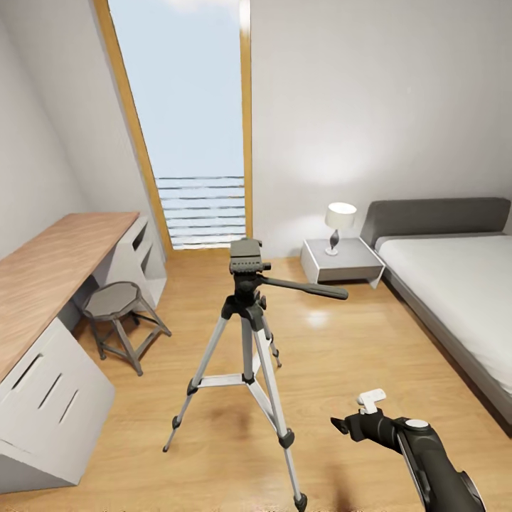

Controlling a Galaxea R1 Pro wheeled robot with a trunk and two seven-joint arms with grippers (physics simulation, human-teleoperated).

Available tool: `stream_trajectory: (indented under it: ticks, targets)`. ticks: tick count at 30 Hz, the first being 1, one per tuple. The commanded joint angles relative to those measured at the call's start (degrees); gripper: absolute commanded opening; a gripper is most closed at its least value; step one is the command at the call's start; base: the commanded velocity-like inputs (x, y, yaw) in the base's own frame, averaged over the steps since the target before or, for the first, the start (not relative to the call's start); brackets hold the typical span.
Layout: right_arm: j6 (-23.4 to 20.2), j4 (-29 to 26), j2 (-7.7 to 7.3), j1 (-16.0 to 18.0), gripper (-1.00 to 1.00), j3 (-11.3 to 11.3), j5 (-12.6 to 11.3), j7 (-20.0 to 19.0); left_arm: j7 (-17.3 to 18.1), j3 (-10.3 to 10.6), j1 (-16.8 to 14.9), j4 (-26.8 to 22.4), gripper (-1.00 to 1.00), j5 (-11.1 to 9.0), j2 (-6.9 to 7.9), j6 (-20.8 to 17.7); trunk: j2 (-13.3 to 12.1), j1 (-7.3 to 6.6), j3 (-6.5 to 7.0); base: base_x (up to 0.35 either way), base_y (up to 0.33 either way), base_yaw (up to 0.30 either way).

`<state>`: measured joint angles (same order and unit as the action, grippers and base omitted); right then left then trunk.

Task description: Attach the digital camera to the camera tripod in the bedroom.

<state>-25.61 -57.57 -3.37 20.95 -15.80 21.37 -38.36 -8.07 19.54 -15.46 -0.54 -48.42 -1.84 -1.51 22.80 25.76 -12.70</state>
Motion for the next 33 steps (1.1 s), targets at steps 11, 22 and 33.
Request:
stream_trajectory:
  ticks: [11,22,33]
  targets:
    - [0.0,-0.2,-0.02,0.1,1.0,-0.1,0.6,-0.5,-0.3,0.5,0.0,0.0,-1.0,-0.4,0.0,-0.2,0.1,0.03,-1.13,0.0,0.0,0.0]
    - [0.0,-1.2,0.35,0.1,1.0,-0.2,0.6,-0.5,-0.3,0.5,0.0,-0.1,-1.0,-0.4,0.0,-0.1,0.1,0.03,-1.54,-0.004,0.0,0.0]
    - [0.0,-1.3,0.27,0.1,1.0,-0.2,0.5,-0.7,-0.3,0.4,0.0,-0.1,-1.0,-0.4,-0.02,-0.2,0.1,0.03,-1.57,-0.228,0.0,0.0]
